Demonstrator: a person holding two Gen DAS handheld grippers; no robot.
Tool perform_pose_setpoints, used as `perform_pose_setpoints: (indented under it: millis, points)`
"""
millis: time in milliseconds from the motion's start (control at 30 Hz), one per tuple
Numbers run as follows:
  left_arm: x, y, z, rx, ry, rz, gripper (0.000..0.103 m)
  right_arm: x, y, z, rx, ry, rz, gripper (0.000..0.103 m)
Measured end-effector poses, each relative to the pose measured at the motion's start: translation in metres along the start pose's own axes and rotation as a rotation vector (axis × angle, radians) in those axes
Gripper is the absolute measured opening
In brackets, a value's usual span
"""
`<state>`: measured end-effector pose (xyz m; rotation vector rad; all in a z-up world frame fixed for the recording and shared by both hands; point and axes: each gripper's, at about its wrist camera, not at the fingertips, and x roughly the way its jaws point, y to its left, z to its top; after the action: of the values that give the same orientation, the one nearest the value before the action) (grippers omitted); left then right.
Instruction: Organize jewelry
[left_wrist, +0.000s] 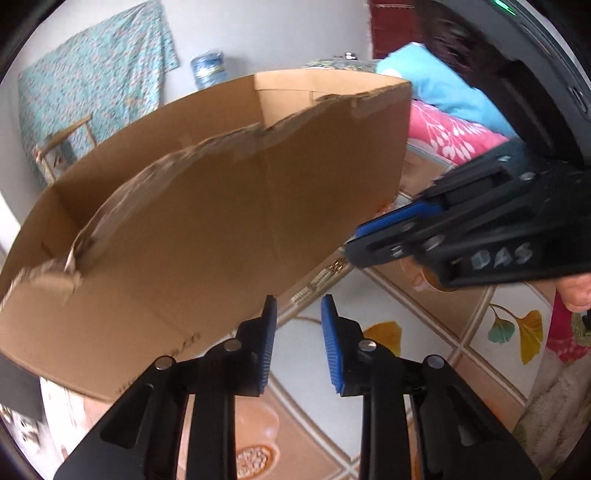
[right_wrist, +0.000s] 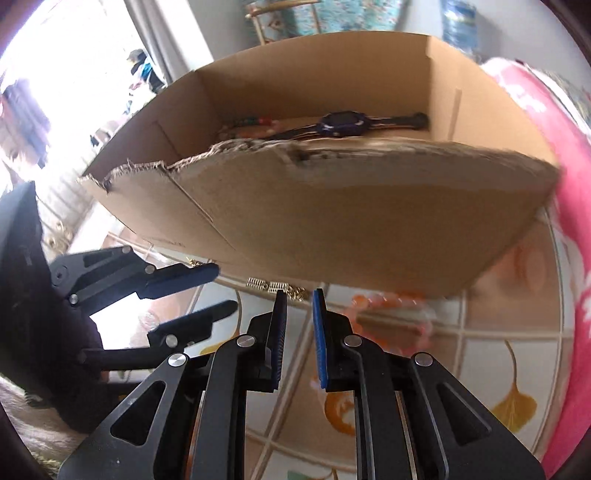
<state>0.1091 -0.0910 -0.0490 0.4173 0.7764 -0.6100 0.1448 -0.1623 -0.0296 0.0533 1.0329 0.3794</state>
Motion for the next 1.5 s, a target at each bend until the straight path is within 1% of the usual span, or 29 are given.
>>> perform_pose_setpoints:
  millis: [67,167,267,300,333,367,400,433,633,833,1100,1167,1233,1267,1367,1500]
  points:
    - [0.005,-0.004,0.002,0.025,0.001,0.004,0.023,0.005,0.0,0.003,-0.009,0.005,0.005,0.013]
    - [0.011,-0.002,0.003,0.024,0.01,-0.007,0.021,0.011,-0.003,0.009,-0.027,0.002,-0.007,0.013]
    - [0.016,0.001,0.005,0.016,0.019,-0.021,0.016,0.014,0.002,0.009,-0.028,0.008,0.009,0.013]
    - [0.017,0.002,0.007,0.012,0.02,-0.027,0.013,0.015,0.001,0.008,-0.031,0.013,0.009,0.013]
    - [0.019,0.004,0.008,0.005,0.022,-0.035,0.011,0.022,-0.007,0.004,-0.034,0.01,0.008,0.012]
    - [0.02,0.005,0.009,0.002,0.024,-0.038,0.01,0.023,-0.006,0.005,-0.043,0.014,0.003,0.011]
    - [0.021,0.006,0.01,0.0,0.026,-0.04,0.007,0.024,-0.005,0.006,-0.053,0.019,-0.006,0.006]
    - [0.022,0.006,0.011,-0.001,0.028,-0.042,0.005,0.026,-0.003,0.006,-0.058,0.025,-0.01,0.004]
    - [0.019,0.0,0.009,0.024,0.046,-0.046,0.0,0.026,-0.001,-0.003,-0.069,0.057,0.008,0.002]
    - [0.013,-0.002,0.004,0.006,0.073,-0.061,0.0,0.013,-0.006,-0.024,-0.05,0.076,0.02,0.002]
    - [-0.003,-0.004,-0.013,-0.031,0.108,-0.078,0.0,-0.001,-0.005,-0.053,0.0,0.102,0.019,0.002]
    - [-0.009,-0.004,-0.019,-0.041,0.103,-0.081,0.0,-0.005,-0.006,-0.06,0.004,0.104,0.015,0.002]
    - [-0.013,-0.001,-0.023,-0.053,0.081,-0.075,0.0,-0.01,-0.007,-0.063,0.009,0.085,0.021,0.004]
    - [-0.013,0.002,-0.021,-0.064,0.068,-0.071,0.0,-0.012,-0.007,-0.064,0.017,0.071,0.026,0.006]
    - [-0.011,0.009,-0.008,-0.077,0.033,-0.066,0.0,-0.018,-0.008,-0.064,0.034,0.037,0.041,0.008]
    - [0.005,0.006,0.009,-0.057,0.038,-0.068,0.002,-0.02,-0.009,-0.065,0.026,0.021,0.039,0.008]
